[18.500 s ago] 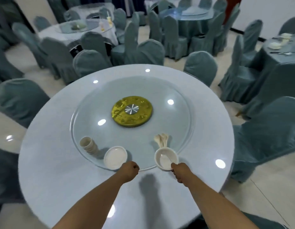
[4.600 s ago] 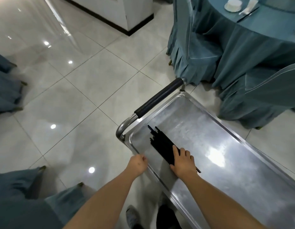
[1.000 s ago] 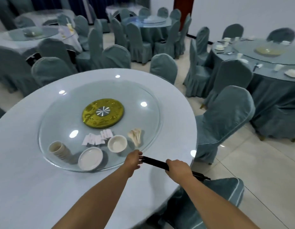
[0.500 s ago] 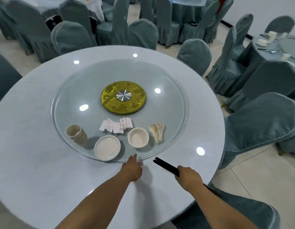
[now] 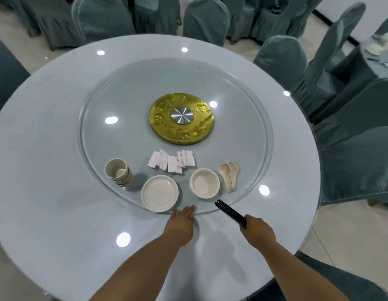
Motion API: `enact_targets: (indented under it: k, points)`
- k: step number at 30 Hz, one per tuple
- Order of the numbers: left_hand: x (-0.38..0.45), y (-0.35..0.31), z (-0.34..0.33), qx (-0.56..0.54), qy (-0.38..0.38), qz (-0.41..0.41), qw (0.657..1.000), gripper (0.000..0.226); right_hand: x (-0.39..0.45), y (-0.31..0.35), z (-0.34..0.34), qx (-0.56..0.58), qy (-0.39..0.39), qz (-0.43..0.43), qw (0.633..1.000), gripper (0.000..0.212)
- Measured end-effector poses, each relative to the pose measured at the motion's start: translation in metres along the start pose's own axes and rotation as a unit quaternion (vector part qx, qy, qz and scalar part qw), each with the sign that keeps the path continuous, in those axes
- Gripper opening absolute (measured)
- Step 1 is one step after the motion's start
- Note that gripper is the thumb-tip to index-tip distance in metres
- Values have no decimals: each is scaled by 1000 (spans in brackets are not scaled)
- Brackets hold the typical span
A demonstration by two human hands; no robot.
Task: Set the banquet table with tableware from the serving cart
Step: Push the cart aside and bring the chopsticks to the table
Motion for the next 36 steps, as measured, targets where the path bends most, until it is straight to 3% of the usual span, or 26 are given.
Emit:
enact_targets:
  k: [8, 17, 26, 36]
  points:
    - [-21, 35, 0, -47, -52, 14, 997, 49, 20, 25, 17, -22, -16, 27, 999, 24]
    - [-55, 69, 1, -124, -174, 123, 969, 50, 40, 67, 45, -17, -36, 96, 995, 24]
    - [-59, 85, 5, -162, -185, 259, 934, 56, 66, 95, 63, 33, -11, 101, 994, 20]
    - [-56, 122, 33, -176, -207, 306, 912, 65, 115, 139, 86, 82, 6, 92, 992, 23]
Point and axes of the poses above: each hand's wrist, its own x-axis towards the middle knuckle, its own z-axis out of the back of the hand, y = z × x, the point moved 4 cm from there along x, towards the middle knuckle, and after that the axes turned 14 degrees about -x, right-handed, at the moved point
